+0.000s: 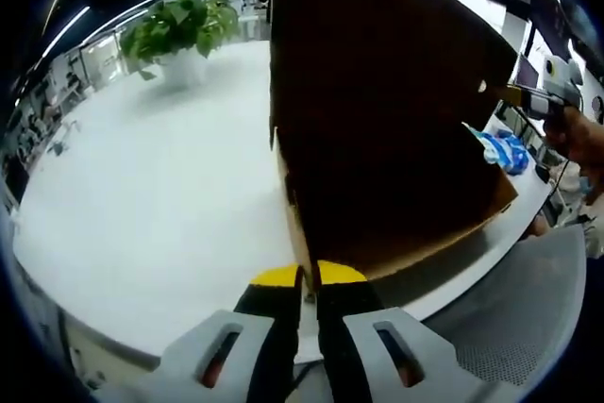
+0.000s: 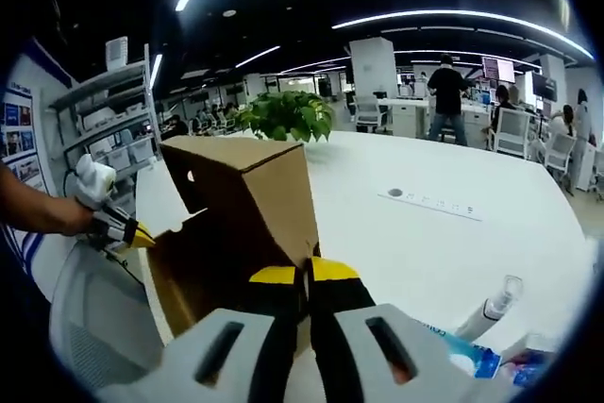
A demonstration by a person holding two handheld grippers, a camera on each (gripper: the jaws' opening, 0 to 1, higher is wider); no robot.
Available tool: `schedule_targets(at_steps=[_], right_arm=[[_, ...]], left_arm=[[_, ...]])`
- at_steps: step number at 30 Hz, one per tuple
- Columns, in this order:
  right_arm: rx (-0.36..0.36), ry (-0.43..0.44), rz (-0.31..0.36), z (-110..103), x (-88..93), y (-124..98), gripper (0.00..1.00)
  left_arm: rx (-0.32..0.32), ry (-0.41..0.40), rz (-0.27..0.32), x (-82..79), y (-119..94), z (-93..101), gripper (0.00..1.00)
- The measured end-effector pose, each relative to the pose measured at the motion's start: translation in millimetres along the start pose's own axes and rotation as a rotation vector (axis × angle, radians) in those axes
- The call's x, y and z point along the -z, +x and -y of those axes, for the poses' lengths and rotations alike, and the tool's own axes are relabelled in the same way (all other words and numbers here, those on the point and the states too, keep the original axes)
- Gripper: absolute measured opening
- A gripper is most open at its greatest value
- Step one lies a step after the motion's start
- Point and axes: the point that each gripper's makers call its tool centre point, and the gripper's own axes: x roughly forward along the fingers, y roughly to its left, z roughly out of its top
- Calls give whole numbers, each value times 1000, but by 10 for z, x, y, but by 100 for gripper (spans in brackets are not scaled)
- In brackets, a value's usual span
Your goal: Operate the shoe box by opening the lid, removing the specified soft item, and placing it in the target area until the item is outside and the box remains undamaged.
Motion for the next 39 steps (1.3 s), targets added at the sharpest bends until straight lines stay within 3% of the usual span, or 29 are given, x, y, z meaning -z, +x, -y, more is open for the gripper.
schedule_targets(at_steps=[7,11,28,34,39], right_arm=[[87,-97,-42,-18,28,-35,0],[104,-108,-44,-48,85,-61,1],[86,-207,-117,-175,340,-152,3],[89,-200,-123,-183,349,-166,3],[93,-188,-122,-192,337,-184,3]], left_arm=[[9,-5,6,-13,11,5,2],[8,-2,5,-22,14,7,2],[14,-9,3,-22,9,11,2],[22,-3,2,-23,4,-4,2],[35,5,43,-108,-74,-46,1]])
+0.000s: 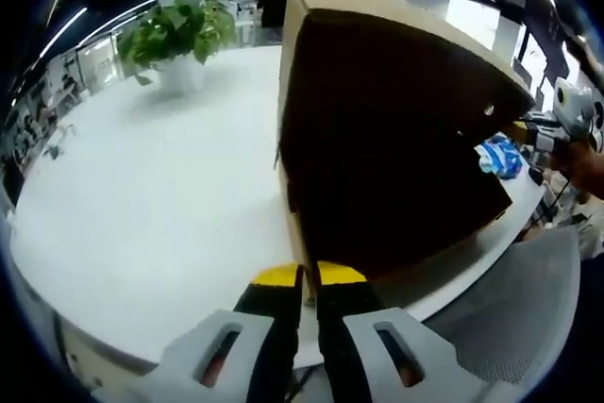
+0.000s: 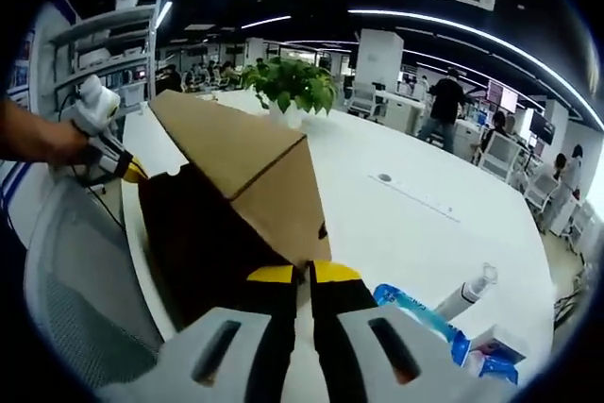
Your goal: Operate the shoe box by opening the lid, removing the specified soft item, and placing it in the target area until the item is outside and the box remains undamaged.
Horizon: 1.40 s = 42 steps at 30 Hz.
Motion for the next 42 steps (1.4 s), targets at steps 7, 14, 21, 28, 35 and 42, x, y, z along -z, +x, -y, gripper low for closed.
schedule_targets(at_steps=[7,14,21,28,35,42], right_arm=[[0,-12,-3,-39,45,-22,3],[-7,6,-7,-59,87,-52,3],[-6,21,-16,-106,150,-62,3],[-10,28,-27,-164,209,-104,2],[-12,47,-34,-188,246,-132,1],[-13,75,-51,-219,329,-196,3]], left_arm=[[-13,1,36,-87,-170,-62,2],[1,24,121,-446,-396,15,2],[14,59,138,-608,-391,99,3],[27,91,145,-627,-413,161,3],[45,104,122,-532,-402,174,3],[59,105,102,-433,-355,175,3]])
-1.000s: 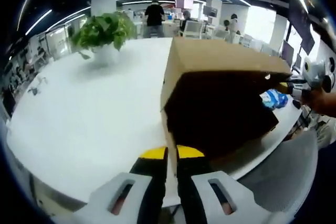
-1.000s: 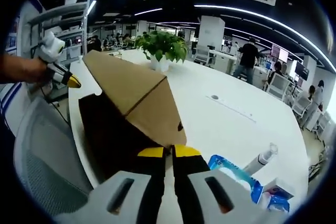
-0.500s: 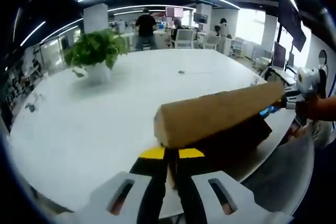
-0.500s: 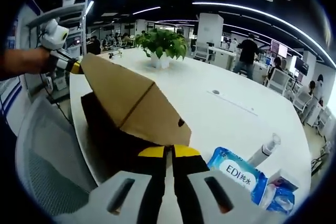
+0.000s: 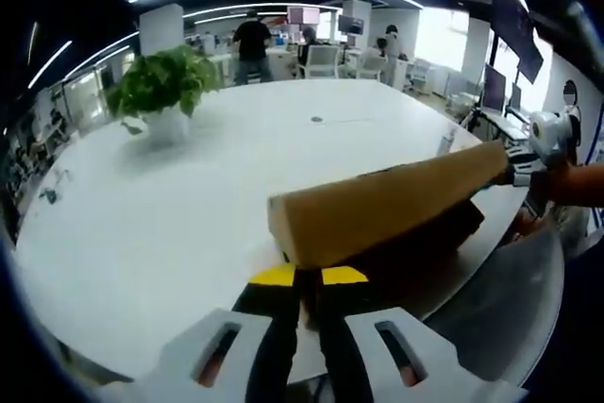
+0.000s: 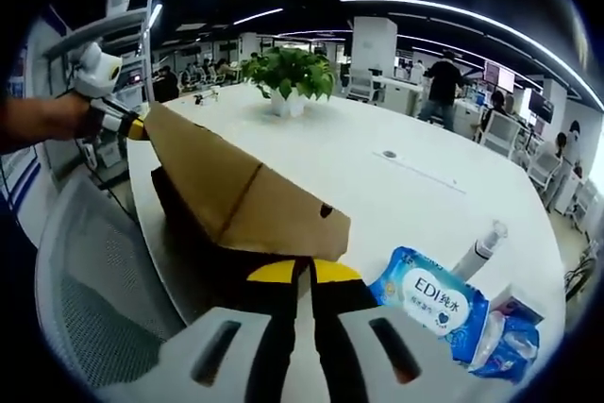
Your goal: Operate the shoe box by opening the lid, removing the specified soft item, and placing it in the target area until the item is outside and the box remains undamaged.
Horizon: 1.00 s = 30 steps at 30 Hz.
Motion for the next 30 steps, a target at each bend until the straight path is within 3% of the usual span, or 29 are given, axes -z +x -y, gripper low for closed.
schedule_targets(at_steps=[8,12,17,30], right_arm=[[-52,43,-25,-191,112,-119,4],[-96,-10,-56,-332,181,-155,2],[-131,9,-49,-463,191,-166,2],[-128,8,-78,-507,288,-146,2]], left_arm=[[14,-5,-28,152,39,32,4],[18,-4,-44,227,60,49,4],[25,-9,-66,325,86,59,5],[44,-15,-109,528,175,65,4]])
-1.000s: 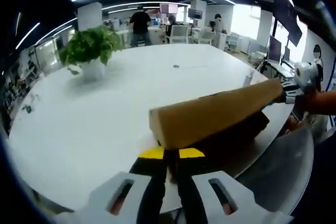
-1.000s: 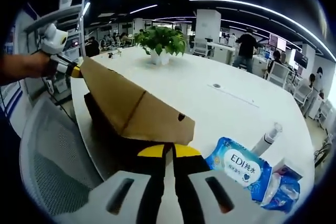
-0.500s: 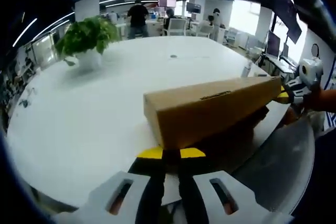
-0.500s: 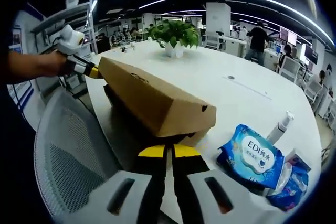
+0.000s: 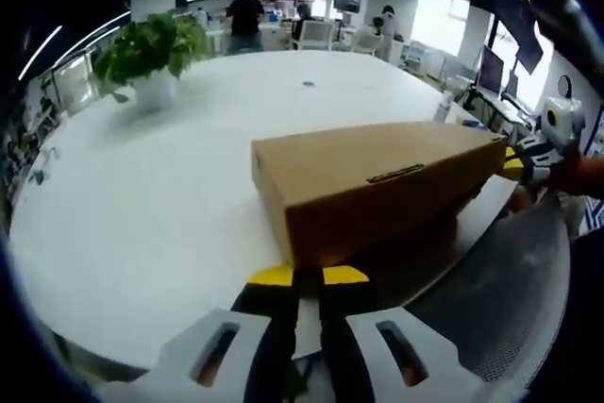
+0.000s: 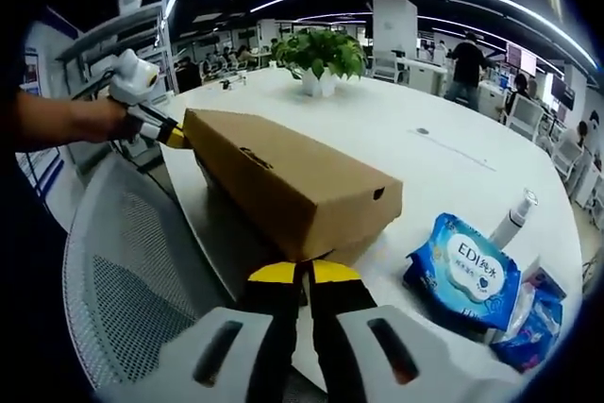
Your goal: Operate the shoe box by opening the lid, removing the specified soft item, and placing it in the target area until the item is outside and the box remains undamaged.
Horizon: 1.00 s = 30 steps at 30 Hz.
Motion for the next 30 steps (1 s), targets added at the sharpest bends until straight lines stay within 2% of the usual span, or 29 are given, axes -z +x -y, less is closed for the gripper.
schedule_targets(at_steps=[5,13,25,30], right_arm=[[7,1,-10,17,36,20,1],[4,-15,-13,15,-7,19,1],[-13,-22,-41,-45,97,-18,1],[-21,-22,-70,-80,188,20,2]], left_arm=[[6,-3,2,-10,6,5,3],[-2,16,2,-55,-39,3,4],[-8,27,-22,57,-60,-3,5],[-11,30,-49,165,-25,-6,6]])
